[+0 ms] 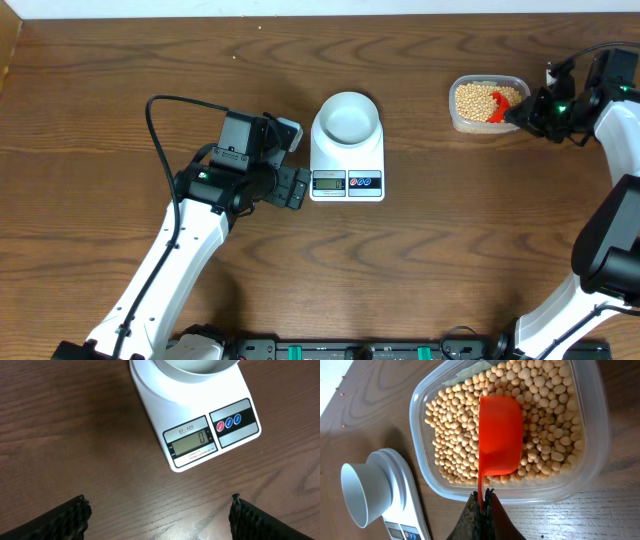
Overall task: Scoop item into bowl and weigh 50g on scale
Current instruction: 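Drag the scoop through the soybeans with the right gripper to fill it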
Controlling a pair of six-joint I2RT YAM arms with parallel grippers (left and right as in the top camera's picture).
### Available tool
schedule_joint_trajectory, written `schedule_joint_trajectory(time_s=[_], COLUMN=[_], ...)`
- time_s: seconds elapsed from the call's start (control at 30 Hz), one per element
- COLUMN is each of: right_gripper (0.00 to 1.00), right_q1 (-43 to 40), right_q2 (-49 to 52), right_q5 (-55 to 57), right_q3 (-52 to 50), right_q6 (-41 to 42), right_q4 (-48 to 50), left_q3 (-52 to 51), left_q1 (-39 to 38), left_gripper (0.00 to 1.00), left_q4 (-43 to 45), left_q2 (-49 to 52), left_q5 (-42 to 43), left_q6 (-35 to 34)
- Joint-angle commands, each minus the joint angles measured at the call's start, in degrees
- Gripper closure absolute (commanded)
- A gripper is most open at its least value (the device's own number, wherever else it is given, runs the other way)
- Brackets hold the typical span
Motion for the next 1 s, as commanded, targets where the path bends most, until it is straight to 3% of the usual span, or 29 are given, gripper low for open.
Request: schedule_joint_trajectory(time_s=[0.0, 0.97], right_gripper=[0.99, 0.99], right_q1=[-0.66, 0.04], right_q2=[0.66, 7.13], right_q5=[-2.80, -10.60], right_q3=[-0.07, -0.07], right_q6=[0.76, 0.28], right_q4=[0.02, 3.69], left_q3=[-0.24, -0.24], left_q1=[0.20, 0.20], left_gripper=[0.09, 0.09], left_q4=[0.00, 0.02], left_q2=[0.11, 0.11], left_q5=[0.48, 0.48], left_q6=[0.17, 0.17])
